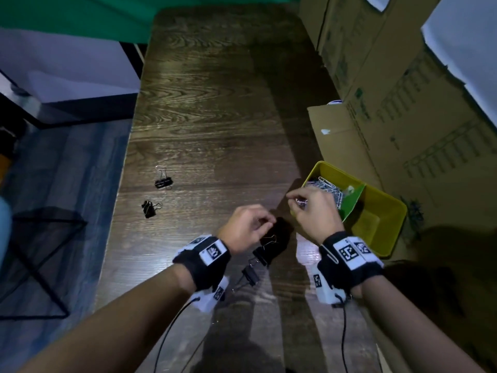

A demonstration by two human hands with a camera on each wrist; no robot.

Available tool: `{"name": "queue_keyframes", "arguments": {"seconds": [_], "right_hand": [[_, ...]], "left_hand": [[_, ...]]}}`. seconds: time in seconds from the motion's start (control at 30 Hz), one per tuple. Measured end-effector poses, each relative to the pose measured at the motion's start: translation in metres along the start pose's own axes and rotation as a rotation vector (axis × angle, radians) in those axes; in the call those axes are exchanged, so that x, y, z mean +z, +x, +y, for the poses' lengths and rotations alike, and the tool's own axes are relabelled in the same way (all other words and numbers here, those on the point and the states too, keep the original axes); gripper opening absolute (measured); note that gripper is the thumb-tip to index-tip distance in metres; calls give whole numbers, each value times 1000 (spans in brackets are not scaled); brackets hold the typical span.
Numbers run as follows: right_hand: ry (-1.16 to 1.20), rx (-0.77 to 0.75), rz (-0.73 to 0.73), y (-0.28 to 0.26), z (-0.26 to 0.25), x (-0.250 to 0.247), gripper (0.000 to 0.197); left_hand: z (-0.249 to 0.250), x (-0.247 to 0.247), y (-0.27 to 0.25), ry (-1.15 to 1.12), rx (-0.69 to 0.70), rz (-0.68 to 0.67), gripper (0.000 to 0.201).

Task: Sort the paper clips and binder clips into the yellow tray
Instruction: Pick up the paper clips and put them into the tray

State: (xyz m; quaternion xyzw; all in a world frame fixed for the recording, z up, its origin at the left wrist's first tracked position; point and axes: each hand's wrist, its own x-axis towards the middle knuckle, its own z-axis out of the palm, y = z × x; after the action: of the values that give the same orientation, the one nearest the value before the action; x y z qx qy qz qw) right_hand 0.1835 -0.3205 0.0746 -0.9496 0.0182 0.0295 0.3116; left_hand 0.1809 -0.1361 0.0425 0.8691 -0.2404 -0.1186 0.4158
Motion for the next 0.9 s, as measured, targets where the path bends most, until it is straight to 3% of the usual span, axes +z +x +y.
{"name": "queue_keyframes", "arguments": {"seconds": [0.17,0.3,0.4,0.5,0.6,0.7,0.8,0.9], "right_hand": [[-49,-156,14,-21,-29,31,15],[9,-268,-17,-29,-57,50,18],[-23,-348,-187,-35,-75,75,21],[-177,-352,-463,-41,-92,105,30],[-295,-292,-628,-50,-107,133,39],[-351,-282,-636,-58,-122,155,33],[-418,-247,-591,-65,-135,163,23],[-446,-194,-549,-71,-138,165,29]], "left_hand": [[-45,-29,-63,87,-202,-69,11],[-84,-56,-109,81,-308,65,10],[-105,-71,-140,161,-349,106,18],[-118,-70,-165,291,-305,-54,30],[-120,-58,-178,360,-303,-148,45],[-112,-46,-173,385,-396,-70,51],[-108,-42,-157,423,-480,-41,38],[-106,-46,-146,415,-516,-43,22]]}}
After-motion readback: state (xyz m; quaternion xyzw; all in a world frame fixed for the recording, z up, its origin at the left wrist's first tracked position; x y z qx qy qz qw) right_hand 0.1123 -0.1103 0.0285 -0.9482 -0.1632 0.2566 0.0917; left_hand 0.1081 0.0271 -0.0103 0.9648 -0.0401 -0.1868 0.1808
